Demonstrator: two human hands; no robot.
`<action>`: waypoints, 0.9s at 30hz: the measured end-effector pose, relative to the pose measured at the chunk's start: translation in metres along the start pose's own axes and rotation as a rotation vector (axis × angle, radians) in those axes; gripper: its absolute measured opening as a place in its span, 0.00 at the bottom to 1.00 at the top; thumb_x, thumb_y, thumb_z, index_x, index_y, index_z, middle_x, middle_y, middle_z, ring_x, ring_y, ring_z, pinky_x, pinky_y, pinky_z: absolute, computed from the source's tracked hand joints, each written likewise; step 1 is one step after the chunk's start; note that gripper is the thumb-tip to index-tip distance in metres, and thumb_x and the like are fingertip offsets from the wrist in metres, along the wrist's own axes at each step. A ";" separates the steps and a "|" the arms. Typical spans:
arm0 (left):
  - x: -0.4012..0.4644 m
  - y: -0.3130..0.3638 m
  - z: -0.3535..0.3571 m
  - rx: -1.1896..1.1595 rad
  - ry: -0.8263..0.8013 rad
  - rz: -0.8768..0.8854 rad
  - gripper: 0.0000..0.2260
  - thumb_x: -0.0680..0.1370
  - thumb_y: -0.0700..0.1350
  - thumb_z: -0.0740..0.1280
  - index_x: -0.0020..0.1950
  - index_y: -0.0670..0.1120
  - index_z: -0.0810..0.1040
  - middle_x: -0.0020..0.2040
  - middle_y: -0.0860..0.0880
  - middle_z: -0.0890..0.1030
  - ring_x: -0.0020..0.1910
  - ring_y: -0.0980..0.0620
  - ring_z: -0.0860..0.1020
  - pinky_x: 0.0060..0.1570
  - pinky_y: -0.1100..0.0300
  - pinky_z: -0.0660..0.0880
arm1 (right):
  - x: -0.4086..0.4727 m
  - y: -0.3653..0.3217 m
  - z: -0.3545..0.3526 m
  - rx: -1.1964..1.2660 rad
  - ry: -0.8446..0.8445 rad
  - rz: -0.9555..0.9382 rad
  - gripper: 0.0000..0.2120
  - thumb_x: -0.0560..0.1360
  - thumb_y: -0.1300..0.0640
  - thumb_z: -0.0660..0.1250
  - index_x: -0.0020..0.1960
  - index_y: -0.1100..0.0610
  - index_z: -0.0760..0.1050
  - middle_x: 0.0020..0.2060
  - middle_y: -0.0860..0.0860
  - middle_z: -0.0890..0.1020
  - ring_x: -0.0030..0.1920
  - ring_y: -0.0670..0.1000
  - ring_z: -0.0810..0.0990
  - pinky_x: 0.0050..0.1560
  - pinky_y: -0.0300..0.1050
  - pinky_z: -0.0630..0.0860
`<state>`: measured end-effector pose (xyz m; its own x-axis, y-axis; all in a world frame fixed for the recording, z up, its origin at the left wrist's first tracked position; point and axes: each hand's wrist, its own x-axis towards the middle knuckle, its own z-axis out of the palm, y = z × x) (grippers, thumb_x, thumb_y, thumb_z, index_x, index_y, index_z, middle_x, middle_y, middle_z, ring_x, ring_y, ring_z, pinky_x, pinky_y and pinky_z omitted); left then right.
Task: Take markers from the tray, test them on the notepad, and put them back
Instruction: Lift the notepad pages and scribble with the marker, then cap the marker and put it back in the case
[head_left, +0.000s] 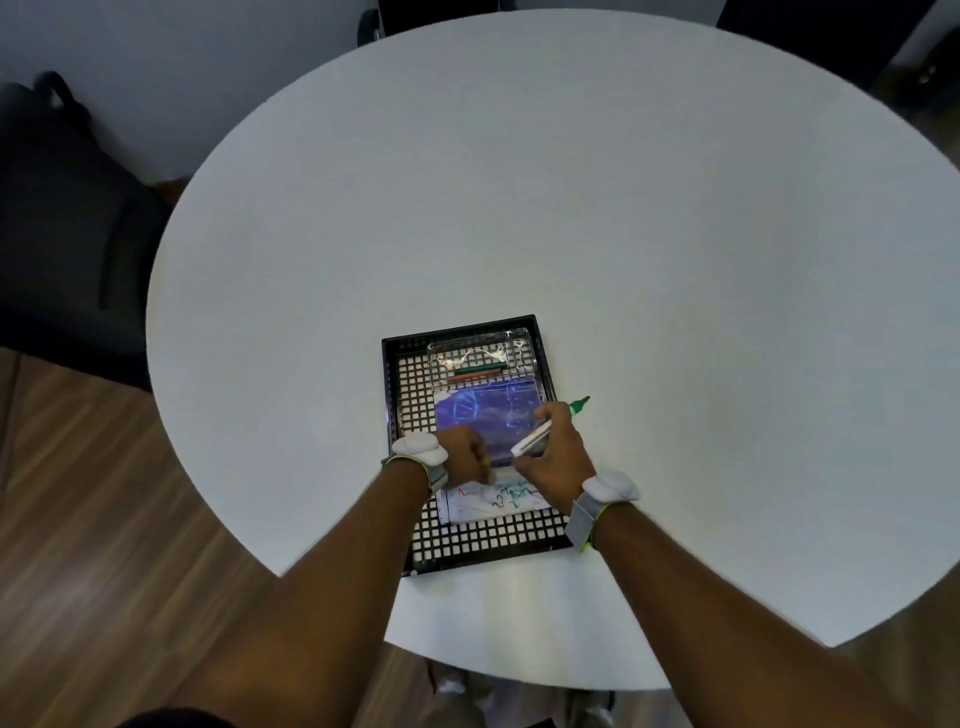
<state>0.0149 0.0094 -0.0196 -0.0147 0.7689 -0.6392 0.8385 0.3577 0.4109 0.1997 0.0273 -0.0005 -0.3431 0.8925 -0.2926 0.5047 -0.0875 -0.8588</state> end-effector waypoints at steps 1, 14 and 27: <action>-0.004 -0.002 0.004 -0.038 -0.029 -0.004 0.11 0.67 0.52 0.77 0.45 0.48 0.83 0.44 0.50 0.83 0.43 0.49 0.79 0.49 0.58 0.77 | -0.002 -0.001 0.000 0.003 -0.041 0.018 0.29 0.63 0.60 0.76 0.57 0.49 0.63 0.43 0.49 0.75 0.41 0.53 0.78 0.42 0.51 0.78; -0.023 -0.003 0.008 -1.079 0.158 -0.204 0.02 0.76 0.36 0.65 0.44 0.40 0.77 0.49 0.35 0.82 0.46 0.42 0.82 0.53 0.47 0.81 | -0.015 -0.002 0.018 0.051 -0.298 0.118 0.15 0.76 0.70 0.55 0.42 0.55 0.75 0.29 0.48 0.75 0.23 0.46 0.72 0.22 0.35 0.67; -0.021 0.006 0.008 -1.426 0.341 -0.244 0.09 0.78 0.43 0.70 0.46 0.36 0.77 0.40 0.38 0.82 0.32 0.45 0.82 0.34 0.55 0.84 | -0.015 -0.004 0.028 -0.049 -0.366 0.044 0.18 0.72 0.68 0.60 0.34 0.49 0.77 0.33 0.50 0.80 0.33 0.49 0.74 0.37 0.42 0.70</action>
<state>0.0247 -0.0091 -0.0092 -0.3659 0.6268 -0.6879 -0.4277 0.5433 0.7225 0.1812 0.0018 -0.0046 -0.5762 0.6705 -0.4675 0.5596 -0.0933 -0.8235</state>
